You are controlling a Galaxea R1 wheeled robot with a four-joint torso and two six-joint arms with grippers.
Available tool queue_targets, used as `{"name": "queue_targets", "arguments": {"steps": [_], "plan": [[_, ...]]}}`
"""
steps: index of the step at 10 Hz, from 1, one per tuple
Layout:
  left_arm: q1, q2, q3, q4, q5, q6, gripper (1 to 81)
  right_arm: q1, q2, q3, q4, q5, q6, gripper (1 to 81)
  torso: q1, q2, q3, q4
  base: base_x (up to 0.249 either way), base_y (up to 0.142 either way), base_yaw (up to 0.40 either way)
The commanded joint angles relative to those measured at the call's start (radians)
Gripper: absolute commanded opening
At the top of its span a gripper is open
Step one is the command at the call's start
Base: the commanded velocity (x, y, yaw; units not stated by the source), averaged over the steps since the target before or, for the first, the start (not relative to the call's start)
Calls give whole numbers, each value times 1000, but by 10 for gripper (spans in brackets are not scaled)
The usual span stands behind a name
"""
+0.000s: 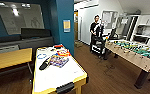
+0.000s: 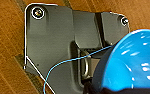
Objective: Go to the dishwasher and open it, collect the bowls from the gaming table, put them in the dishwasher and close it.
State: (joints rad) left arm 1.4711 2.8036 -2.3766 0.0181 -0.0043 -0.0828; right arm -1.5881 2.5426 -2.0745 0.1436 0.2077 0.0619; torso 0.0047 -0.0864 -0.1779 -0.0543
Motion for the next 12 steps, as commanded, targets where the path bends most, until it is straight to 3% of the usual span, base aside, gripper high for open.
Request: {"name": "queue_targets", "arguments": {"steps": [1, 5, 12], "plan": [[-48, -8, 7, 2, 67, 0, 10, 35, -31, 15, -19, -53, -4, 10, 0, 0, 0, 0, 0, 0, -383], [-48, 28, -84, 3, 67, 1, 10, 27, -38, 10, -19, -51, -4, 10, 0, 0, 0, 0, 0, 0, -383], [-48, 8, -93, 0, 67, 1, 10, 21, -95, -13, -18, -44, 10, 10, 0, 0, 0, 0, 0, 0, -383]]}}
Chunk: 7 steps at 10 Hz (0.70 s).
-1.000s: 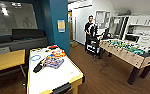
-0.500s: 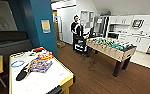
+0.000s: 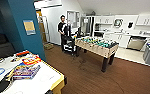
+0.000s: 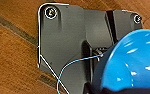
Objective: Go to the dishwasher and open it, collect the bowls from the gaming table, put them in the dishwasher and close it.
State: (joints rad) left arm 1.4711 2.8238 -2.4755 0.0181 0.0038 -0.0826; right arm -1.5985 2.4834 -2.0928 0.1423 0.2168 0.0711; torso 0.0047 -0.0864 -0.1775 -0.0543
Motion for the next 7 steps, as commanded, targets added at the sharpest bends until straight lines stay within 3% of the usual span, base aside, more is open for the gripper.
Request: {"name": "queue_targets", "arguments": {"steps": [1, 7], "plan": [[-47, -12, 6, 2, 59, 0, 10, 28, -35, 4, -17, -53, 1, 10, 0, 0, 0, 0, 0, 0, -383], [-47, -1, 6, 3, 61, 1, 10, 28, 2, -1, -18, -53, -8, 10, 0, 0, 0, 0, 0, 0, -383]]}}
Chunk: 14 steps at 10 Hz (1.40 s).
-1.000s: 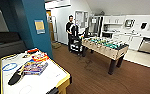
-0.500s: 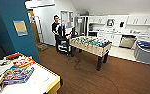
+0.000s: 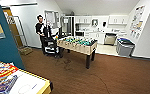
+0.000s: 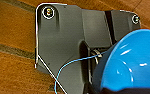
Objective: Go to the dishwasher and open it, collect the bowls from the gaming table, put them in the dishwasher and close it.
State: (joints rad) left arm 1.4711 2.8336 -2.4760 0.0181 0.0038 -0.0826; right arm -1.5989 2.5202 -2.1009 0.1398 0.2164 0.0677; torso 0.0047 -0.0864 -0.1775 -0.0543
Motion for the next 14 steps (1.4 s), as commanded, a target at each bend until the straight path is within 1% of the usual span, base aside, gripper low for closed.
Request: {"name": "queue_targets", "arguments": {"steps": [1, 10, 11, 14], "plan": [[-47, -6, 6, 5, 61, 1, 10, 27, -33, 6, -16, -52, -5, 10, 0, 0, 0, 0, 0, 0, -384], [-47, 0, 6, 3, 68, 6, 10, 26, -9, -24, -17, -52, -8, 10, 0, 0, 0, 0, 0, 0, -383], [-47, -2, 6, 2, 67, 6, 10, 27, -9, -24, -17, -52, -8, 10, 0, 0, 0, 0, 0, 0, -239], [-42, -6, 9, 2, 65, 6, 10, 29, -9, -24, -17, -52, -8, 10, 0, 0, 0, 0, 97, 0, 0]]}}
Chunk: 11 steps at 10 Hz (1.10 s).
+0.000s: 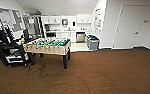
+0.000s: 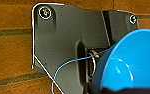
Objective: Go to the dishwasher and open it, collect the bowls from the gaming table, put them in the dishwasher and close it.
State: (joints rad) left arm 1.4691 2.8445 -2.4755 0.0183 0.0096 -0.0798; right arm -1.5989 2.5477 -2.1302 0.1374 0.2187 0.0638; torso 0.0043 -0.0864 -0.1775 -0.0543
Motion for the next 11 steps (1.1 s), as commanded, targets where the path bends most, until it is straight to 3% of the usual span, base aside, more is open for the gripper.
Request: {"name": "queue_targets", "arguments": {"steps": [1, 6, 11], "plan": [[-40, -17, 9, 2, 59, 3, 10, 30, -37, 7, -18, -55, -4, 10, 0, 0, 0, 0, 79, 0, 0], [-40, -19, 10, -3, 59, 3, 10, 33, -33, 6, -21, -55, -4, 10, 0, 0, 0, 0, 0, 0, 0], [-40, -16, 7, -3, 59, 3, 10, 32, -28, 4, -25, -55, -4, 10, -2, 0, 0, 0, 117, 0, 0]]}}
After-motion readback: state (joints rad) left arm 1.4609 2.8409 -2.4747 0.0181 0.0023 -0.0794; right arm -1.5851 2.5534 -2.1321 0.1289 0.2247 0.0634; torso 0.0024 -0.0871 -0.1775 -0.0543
